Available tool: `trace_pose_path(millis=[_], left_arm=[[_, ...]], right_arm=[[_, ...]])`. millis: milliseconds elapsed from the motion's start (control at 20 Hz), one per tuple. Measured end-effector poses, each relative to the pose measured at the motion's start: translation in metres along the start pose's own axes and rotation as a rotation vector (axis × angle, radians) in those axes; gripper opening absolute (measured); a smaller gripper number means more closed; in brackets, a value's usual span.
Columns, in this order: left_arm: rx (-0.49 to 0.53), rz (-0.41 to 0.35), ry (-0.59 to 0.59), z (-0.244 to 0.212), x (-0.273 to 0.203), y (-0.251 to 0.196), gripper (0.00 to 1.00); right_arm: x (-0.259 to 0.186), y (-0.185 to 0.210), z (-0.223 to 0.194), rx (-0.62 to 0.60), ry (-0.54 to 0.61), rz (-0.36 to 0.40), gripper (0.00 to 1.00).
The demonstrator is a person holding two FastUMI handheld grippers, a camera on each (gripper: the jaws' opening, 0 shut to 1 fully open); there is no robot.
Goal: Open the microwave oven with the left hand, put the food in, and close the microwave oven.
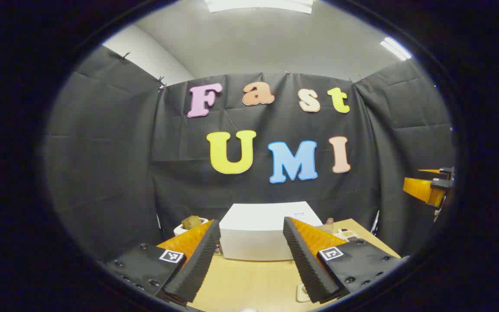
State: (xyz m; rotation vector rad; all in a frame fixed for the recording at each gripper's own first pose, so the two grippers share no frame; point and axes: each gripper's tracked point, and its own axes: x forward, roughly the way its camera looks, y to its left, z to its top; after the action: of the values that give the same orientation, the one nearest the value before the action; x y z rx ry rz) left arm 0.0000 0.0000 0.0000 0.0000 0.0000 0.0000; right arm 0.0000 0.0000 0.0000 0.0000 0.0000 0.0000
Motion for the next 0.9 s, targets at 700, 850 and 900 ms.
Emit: trace_pose_path(millis=[700,850,900], left_arm=[[0.023,-0.068,-0.027,-0.001,0.014,-0.01,0.98],[0.028,-0.065,-0.027,-0.004,0.021,-0.011,1.0],[0.032,-0.064,-0.024,-0.006,0.023,-0.013,1.0]], right_arm=[[0.004,-0.011,-0.009,0.018,0.029,-0.086,0.95],[0.009,-0.016,-0.009,0.012,0.028,-0.094,0.95],[0.01,-0.017,-0.008,0.011,0.029,-0.094,0.95]])
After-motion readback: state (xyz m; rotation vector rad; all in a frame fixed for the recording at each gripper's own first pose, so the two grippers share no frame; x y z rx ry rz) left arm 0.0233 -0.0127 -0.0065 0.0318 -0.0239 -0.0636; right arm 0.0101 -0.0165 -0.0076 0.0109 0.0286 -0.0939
